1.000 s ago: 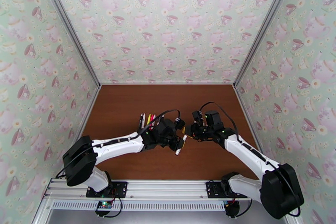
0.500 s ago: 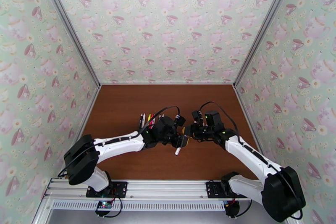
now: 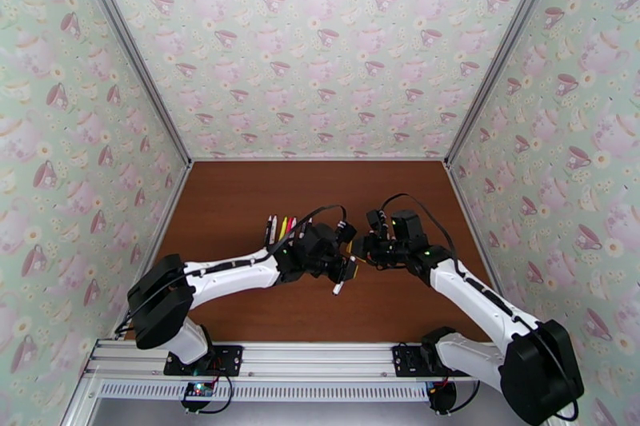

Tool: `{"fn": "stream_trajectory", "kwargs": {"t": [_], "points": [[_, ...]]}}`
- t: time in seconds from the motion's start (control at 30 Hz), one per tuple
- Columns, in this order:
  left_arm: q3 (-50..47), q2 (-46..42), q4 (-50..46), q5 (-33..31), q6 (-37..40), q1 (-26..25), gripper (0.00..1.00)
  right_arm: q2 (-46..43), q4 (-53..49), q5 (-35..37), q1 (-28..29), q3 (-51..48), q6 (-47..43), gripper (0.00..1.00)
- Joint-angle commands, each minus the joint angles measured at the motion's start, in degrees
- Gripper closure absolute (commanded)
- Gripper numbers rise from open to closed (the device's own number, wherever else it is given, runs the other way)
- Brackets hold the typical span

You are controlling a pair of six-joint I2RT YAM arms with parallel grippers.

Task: Open the pen caps

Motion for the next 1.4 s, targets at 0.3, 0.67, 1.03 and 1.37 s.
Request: {"fn": "stream_trajectory", "kwargs": {"t": [0.3,0.67,1.03,1.37], "points": [[-0.1,-1.8,0.8,6.9,0.7,-2.7,0.94,-5.1,-0.7,9.5,-0.1,2.6,0.4,0.97],[-2.1,-7.5,-5.7,-0.2,3.0,-4.8,0.96,-7.0,-2.2,7.5,-2.6,4.3,-1.6,0.98],[2.2,-2.6,-9.2,-15.3,2.8,-12.9,0.99,-6.6,-6.2,16.3,-3.0,5.3,2.6,0.99],[-4.1,-7.7,1.8,1.6,-1.2,-8.7,0.98,-7.8,-5.4,11.7,-4.6,4.5,-2.7,0.99]]}}
